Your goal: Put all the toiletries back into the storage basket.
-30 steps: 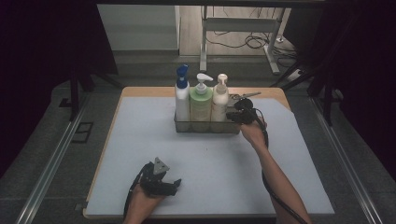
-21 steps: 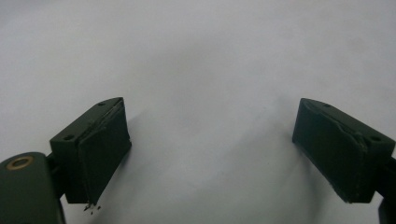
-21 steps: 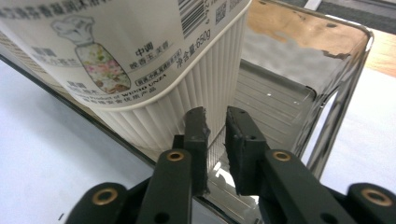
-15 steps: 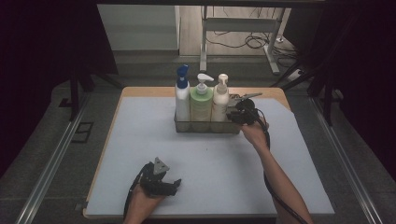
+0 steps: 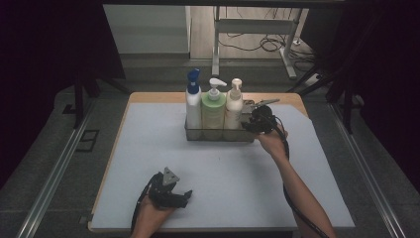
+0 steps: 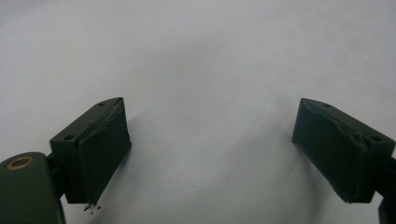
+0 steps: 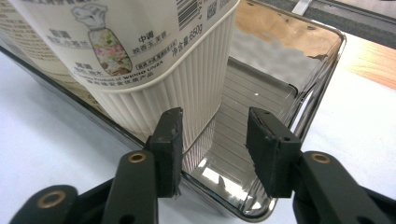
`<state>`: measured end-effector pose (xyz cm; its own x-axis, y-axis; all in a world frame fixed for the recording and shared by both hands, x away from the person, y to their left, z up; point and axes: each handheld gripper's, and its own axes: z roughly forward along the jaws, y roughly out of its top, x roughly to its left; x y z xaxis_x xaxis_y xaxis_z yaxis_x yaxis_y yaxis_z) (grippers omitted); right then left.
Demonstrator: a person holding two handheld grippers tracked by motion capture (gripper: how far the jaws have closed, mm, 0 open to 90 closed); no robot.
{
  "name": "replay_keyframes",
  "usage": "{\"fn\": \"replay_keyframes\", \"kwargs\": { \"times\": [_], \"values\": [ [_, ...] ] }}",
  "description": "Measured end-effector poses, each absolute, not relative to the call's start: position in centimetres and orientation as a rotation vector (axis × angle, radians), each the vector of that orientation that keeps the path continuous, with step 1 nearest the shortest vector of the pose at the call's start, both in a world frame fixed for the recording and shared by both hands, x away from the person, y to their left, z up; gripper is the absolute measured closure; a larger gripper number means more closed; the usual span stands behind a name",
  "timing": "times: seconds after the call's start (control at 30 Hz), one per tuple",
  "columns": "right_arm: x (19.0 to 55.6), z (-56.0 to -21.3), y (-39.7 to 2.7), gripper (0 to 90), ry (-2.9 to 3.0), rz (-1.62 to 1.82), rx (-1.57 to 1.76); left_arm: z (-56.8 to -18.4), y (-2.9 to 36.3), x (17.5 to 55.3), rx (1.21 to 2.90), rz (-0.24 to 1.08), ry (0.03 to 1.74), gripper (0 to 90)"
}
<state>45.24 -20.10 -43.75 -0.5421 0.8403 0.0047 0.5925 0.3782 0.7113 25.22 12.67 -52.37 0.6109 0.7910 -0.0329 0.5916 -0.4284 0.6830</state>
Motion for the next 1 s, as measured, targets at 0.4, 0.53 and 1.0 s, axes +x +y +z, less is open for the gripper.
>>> {"fn": "replay_keyframes", "kwargs": {
  "times": [0.4, 0.53, 1.0],
  "values": [
    [44.5, -43.2, -21.1, 47.2, 2.291, 0.972, 1.239, -52.4, 12.7, 25.2, 2.168, 0.387, 1.084, 10.6],
    [44.1, -42.9, -21.4, 44.4, 2.291, 0.987, 1.232, -52.4, 12.7, 25.2, 2.169, 0.387, 1.084, 10.6],
    [42.3, -42.1, -22.5, 33.1, 2.295, 1.017, 1.214, -52.4, 12.7, 25.2, 2.169, 0.387, 1.083, 10.6]
  ]
}}
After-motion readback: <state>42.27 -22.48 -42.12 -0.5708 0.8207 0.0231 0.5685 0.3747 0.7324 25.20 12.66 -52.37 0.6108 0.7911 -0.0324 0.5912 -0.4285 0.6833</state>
